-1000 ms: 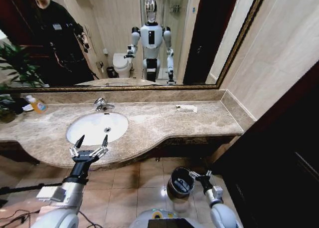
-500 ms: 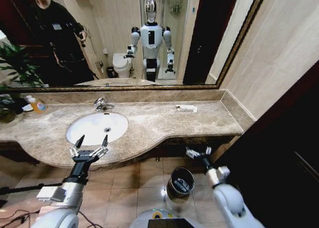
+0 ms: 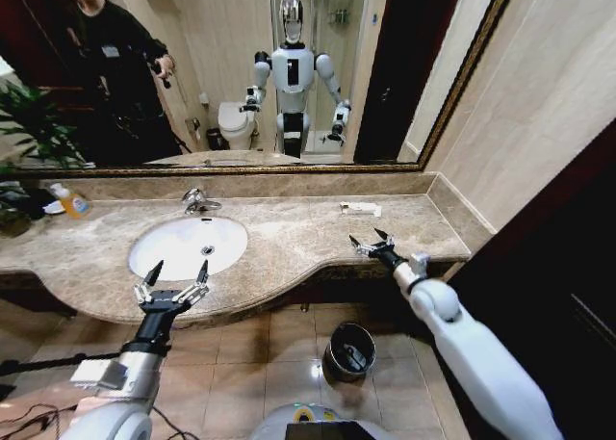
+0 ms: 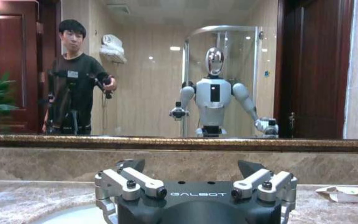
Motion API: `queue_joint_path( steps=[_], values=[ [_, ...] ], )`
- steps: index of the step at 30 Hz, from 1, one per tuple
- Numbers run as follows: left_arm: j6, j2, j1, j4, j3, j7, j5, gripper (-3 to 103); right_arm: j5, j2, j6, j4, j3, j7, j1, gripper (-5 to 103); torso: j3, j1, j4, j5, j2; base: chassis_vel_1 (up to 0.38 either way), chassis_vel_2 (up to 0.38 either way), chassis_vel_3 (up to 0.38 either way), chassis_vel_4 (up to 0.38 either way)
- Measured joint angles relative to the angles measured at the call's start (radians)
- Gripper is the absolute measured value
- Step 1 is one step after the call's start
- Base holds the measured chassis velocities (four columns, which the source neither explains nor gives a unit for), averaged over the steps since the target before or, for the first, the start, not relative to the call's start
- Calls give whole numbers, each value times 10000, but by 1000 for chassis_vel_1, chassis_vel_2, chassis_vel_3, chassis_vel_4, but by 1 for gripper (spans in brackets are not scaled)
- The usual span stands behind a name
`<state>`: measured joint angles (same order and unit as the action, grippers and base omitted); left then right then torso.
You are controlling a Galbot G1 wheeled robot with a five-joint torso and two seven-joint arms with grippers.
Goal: Pick up the trash from the sink and place it in the trash bin.
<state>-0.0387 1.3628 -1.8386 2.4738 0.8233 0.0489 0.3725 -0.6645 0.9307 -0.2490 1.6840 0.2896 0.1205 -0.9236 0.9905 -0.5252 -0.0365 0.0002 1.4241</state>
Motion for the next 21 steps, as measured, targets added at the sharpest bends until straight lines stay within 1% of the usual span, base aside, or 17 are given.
queue_joint_path(
  steps=[1, 2, 4, 7, 9, 11, 14, 15, 17, 20, 21],
  values=[
    [0, 0, 0, 0, 0, 0, 0, 100, 0, 0, 0, 0, 0, 0, 0, 100, 0, 0, 0, 0, 0, 0, 0, 0, 0],
    [0, 0, -1, 0, 0, 2, 0, 100, -58, -41, -46, -553, -346, 237, 637, 100, 0, 0, 0, 3, 0, 0, 0, 0, 0],
    [0, 1, -1, 1, 2, -4, 0, 100, 58, -29, -17, -1618, -990, 494, 1878, 100, 0, 0, -5, -6, 0, 0, 0, 0, 0],
    [0, 0, -1, 0, 1, -2, 0, 100, 128, 75, 5, -2318, -1457, 547, 2661, 100, 1, -1, -5, -5, -1, 0, 0, 0, 0],
    [0, 0, 0, 0, 0, 0, 0, 100, 240, 332, 50, -3349, -2206, 601, 3708, 100, 1, -2, -4, -3, -1, 0, 0, 0, 0],
    [0, 0, 0, 0, 0, -1, 0, 100, 311, 420, 78, -3645, -2406, 654, 3967, 100, 0, -2, -5, -4, -1, 0, 0, 0, 0],
    [0, 0, -1, 0, 0, 1, 0, 100, 913, 819, 412, -4988, -3021, 1164, 4984, 100, 0, 1, -3, -1, -1, 0, 0, 0, 0],
    [0, 0, -1, 0, 0, 1, 0, 100, 913, 819, 412, -4988, -3021, 1164, 4984, 100, 0, 1, -3, -1, -1, 0, 0, 0, 0],
    [0, 1, -1, 0, 1, 0, 0, 100, 1516, 1120, 713, -6152, -3305, 1679, 5821, 100, 0, 0, -5, -1, -1, 0, 0, 0, 0],
    [0, 0, -1, 0, 0, 2, 0, 100, 1748, 1255, 764, -6652, -3412, 1847, 6216, 100, 0, -1, -4, -4, -1, 0, 0, 0, 0],
    [0, 0, -1, 0, 0, -1, 0, 100, 2084, 1378, 749, -7127, -3489, 2034, 6585, 100, 0, -1, -5, -4, -1, 0, 0, 0, 0]
  ],
)
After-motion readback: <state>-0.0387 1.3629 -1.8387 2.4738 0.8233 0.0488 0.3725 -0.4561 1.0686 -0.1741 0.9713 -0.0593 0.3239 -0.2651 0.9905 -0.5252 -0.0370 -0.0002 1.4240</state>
